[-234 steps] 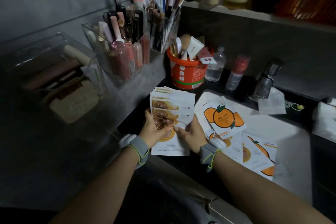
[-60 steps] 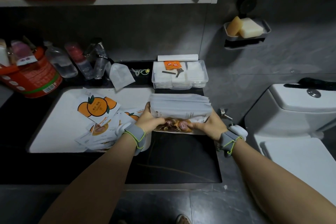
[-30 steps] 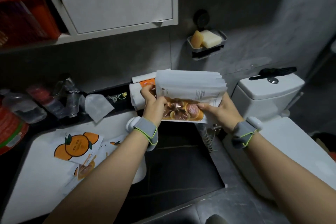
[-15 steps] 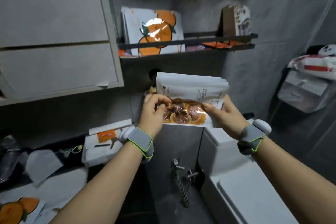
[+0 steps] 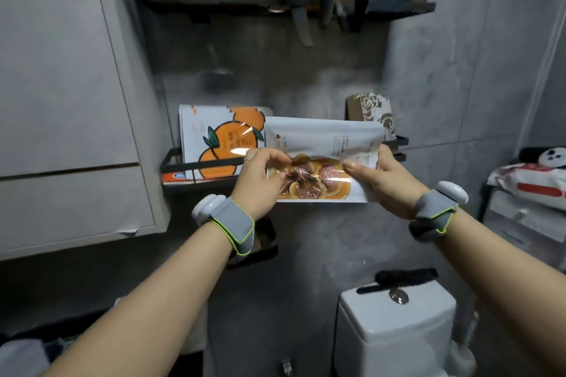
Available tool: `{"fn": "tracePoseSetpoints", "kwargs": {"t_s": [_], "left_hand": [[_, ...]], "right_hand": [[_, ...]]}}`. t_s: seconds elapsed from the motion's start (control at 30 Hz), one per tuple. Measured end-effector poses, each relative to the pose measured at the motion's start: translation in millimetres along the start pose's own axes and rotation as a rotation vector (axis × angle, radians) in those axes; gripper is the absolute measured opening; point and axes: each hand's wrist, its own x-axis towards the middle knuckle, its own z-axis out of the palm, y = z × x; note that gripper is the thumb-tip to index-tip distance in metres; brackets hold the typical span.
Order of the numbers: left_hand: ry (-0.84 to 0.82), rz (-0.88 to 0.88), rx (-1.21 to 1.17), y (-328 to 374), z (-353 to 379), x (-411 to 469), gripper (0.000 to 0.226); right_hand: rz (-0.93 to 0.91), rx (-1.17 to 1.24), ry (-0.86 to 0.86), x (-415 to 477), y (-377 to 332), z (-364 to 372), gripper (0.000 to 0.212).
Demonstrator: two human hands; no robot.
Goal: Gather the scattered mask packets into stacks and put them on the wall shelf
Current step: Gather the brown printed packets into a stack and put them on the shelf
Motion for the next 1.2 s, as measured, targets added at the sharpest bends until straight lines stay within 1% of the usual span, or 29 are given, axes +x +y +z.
{"fn": "tracePoseSetpoints", "kwargs": {"t_s": [0.07, 0.17, 0.23, 0.3, 0.37, 0.43, 0.5, 0.6, 0.63, 0.7, 0.73, 0.83, 0.93, 1.0, 1.1, 1.13, 1.2], "left_hand": [[0.016, 0.013, 0.041, 7.8, -1.5, 21.1, 0.023], [0.017, 0.006, 0.095, 17.9, -1.1, 48.1, 0.027], [0.001, -0.023, 0.154, 21.5, 0.5, 62.5, 0.032], [-0.001, -0.036, 0.228, 23.6, 4.1, 79.2, 0.036], [-0.006, -0.049, 0.266, 25.1, 8.0, 95.9, 0.038], [-0.033, -0.09, 0.286, 24.6, 11.4, 109.0, 0.036], [-0.064, -0.129, 0.323, 22.4, 15.9, 117.5, 0.033], [-0.107, -0.162, 0.385, 17.3, 22.5, 120.9, 0.036], [-0.121, -0.174, 0.4, 14.9, 25.1, 121.3, 0.037], [-0.145, -0.199, 0.444, 9.4, 29.4, 121.9, 0.039], [-0.156, -0.211, 0.478, 6.2, 31.0, 122.3, 0.039], [-0.18, -0.233, 0.606, -2.7, 38.2, 125.9, 0.041], [-0.2, -0.262, 0.691, -7.4, 43.3, 128.8, 0.038], [-0.198, -0.282, 0.729, -9.1, 44.5, 129.8, 0.037], [-0.195, -0.303, 0.779, -11.1, 46.5, 131.5, 0.037], [-0.195, -0.306, 0.791, -11.3, 46.7, 131.6, 0.036], [-0.187, -0.301, 0.809, -12.1, 47.3, 131.7, 0.034]], "right_hand": [[-0.016, 0.047, -0.043, 22.4, -10.0, -7.0, 0.055], [-0.007, 0.077, -0.062, 50.9, -25.1, -16.7, 0.056], [-0.006, 0.038, -0.062, 65.5, -32.6, -22.7, 0.056], [-0.024, -0.082, -0.056, 79.8, -41.6, -29.0, 0.046], [-0.033, -0.189, -0.009, 93.0, -48.4, -33.3, 0.041], [-0.032, -0.26, 0.024, 106.9, -51.4, -35.3, 0.034], [-0.031, -0.399, 0.025, 116.4, -54.5, -35.6, 0.025], [0.006, -0.565, 0.044, 132.6, -49.5, -42.0, 0.028], [-0.001, -0.597, 0.038, 138.3, -46.5, -44.5, 0.031], [-0.008, -0.675, 0.047, 146.6, -43.7, -47.2, 0.045], [-0.022, -0.718, 0.047, 146.9, -45.4, -45.1, 0.045], [-0.022, -0.804, 0.055, 148.2, -48.6, -40.9, 0.027], [-0.011, -0.863, 0.061, 153.3, -45.8, -37.4, 0.024], [0.028, -0.889, 0.039, 156.0, -42.7, -34.7, 0.028], [0.137, -0.742, -0.004, 158.2, -34.8, -32.1, 0.029], [0.147, -0.703, 0.003, 158.9, -32.0, -31.1, 0.035], [0.129, -0.709, 0.052, 159.5, -29.4, -28.6, 0.055]]}}
